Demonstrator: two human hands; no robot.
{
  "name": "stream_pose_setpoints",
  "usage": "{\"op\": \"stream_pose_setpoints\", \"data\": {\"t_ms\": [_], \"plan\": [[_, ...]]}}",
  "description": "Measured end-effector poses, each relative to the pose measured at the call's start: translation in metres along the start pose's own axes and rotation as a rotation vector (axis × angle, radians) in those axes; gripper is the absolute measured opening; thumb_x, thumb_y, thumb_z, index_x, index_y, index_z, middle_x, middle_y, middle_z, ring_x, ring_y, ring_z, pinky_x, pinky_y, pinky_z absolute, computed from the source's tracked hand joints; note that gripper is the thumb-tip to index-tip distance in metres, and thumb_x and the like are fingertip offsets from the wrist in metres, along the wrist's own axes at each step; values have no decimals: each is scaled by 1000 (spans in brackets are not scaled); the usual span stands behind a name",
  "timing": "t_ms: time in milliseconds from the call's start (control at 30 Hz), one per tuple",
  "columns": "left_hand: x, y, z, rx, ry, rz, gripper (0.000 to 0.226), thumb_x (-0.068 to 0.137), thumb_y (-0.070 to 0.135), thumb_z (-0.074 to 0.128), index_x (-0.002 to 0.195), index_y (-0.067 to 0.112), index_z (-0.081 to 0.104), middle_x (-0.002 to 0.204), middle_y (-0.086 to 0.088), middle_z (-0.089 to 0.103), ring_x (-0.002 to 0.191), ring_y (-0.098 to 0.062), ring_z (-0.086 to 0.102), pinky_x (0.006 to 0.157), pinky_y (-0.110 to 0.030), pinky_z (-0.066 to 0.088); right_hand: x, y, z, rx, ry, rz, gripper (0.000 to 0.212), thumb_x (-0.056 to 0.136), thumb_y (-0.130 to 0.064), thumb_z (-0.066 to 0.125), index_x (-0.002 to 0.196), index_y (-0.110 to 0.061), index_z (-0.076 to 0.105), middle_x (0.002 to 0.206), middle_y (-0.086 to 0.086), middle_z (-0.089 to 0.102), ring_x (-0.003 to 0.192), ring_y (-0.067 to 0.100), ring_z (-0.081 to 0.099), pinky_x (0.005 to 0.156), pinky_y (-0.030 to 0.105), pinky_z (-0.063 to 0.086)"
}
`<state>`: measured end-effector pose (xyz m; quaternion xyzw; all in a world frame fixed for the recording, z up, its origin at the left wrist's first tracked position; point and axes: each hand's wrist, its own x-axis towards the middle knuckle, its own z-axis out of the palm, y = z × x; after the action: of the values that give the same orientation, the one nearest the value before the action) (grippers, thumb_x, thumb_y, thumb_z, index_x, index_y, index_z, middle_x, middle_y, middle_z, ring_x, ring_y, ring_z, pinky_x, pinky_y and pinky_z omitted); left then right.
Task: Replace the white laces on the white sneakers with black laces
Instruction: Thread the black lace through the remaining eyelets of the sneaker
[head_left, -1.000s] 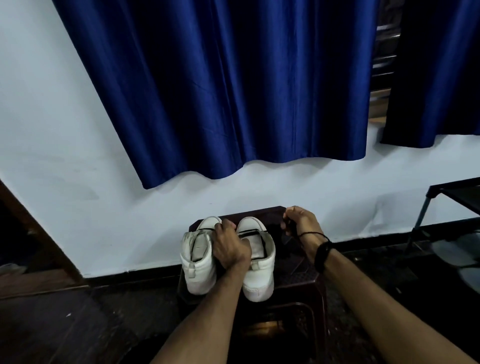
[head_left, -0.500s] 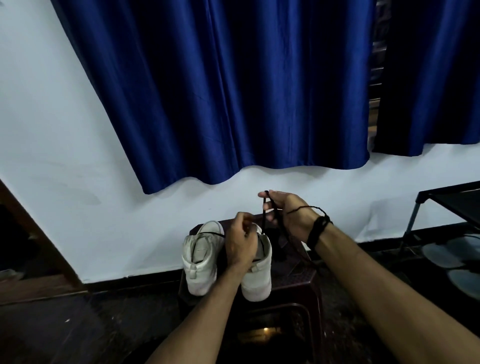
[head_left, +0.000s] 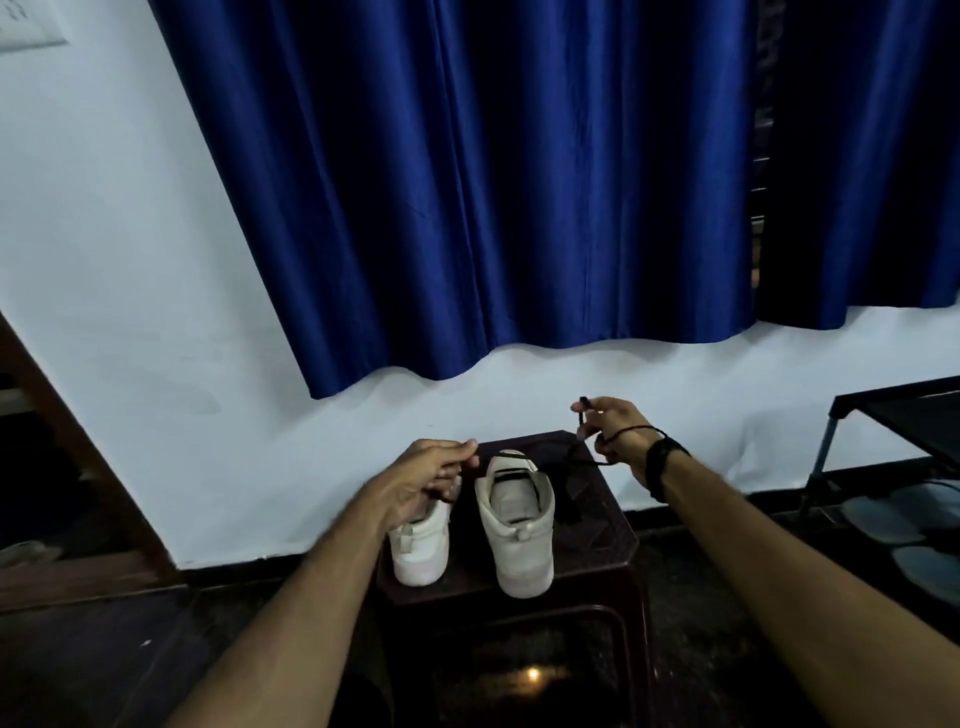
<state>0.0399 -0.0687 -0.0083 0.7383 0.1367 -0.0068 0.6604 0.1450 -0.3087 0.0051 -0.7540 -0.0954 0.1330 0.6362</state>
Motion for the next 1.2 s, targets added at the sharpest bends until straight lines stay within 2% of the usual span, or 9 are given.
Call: {"op": "stream_pose_setpoints", "data": {"t_ms": [167,300,467,567,700,800,900,1067,1200], "plan": [[0,6,-1,139,83,72,28,89,31,71,83,5,73,53,6,40,49,-7,25,51,-23,20,1,18,2,-767,-190,104,19,88,-16,62,70,-17,56,91,7,60,74,20,55,58,21,42],[8,11,20,282,40,162,21,84,30,76,76,10,76,77,-10,72,53,-7,46,54,-20,36,-5,15,20,-1223,39,-26,34,84,-35,57,115,-21,60,125,6,56,120,27,47,94,38,35],[29,9,35,403,88,217,20,79,39,80,66,23,77,62,-2,65,61,-13,52,65,-30,42,-16,-11,39,-24,-478,-33,38,88,6,49,121,-11,58,106,12,66,77,9,62,63,20,48],[39,8,38,365,224,224,26,75,43,81,63,22,74,57,5,63,60,-12,54,63,-27,45,-18,-9,45,-243,-457,-86,15,94,-9,53,102,-14,65,73,-3,62,62,8,56,53,14,44],[45,-7,37,429,441,171,30,77,46,79,86,19,70,76,6,65,74,-13,59,66,-23,44,12,19,35,-344,54,-117,19,89,-18,55,84,-23,72,93,3,71,94,21,65,84,27,50],[54,-30,43,694,405,46,50,74,41,79,114,18,61,114,-2,63,102,-17,60,85,-27,48,24,35,38,-377,254,-26,19,89,-29,54,95,-19,69,107,11,69,103,31,62,82,30,48],[60,-47,55,821,406,-12,56,75,29,70,127,18,55,130,-3,59,122,-22,54,100,-31,44,38,53,47,-558,155,30,27,83,-33,63,104,-17,67,109,8,67,102,28,61,76,27,45],[56,-62,72,715,587,23,35,75,18,60,109,22,69,110,-1,72,108,-24,64,88,-28,49,55,84,53,-620,-96,69,29,91,-37,59,110,-19,70,121,11,65,115,28,58,87,27,44],[52,-63,80,710,706,49,34,72,18,60,103,20,75,102,-6,74,102,-29,66,81,-32,52,58,95,51,-562,-38,15,31,92,-38,59,67,-18,61,100,17,69,99,30,63,70,25,40]]}}
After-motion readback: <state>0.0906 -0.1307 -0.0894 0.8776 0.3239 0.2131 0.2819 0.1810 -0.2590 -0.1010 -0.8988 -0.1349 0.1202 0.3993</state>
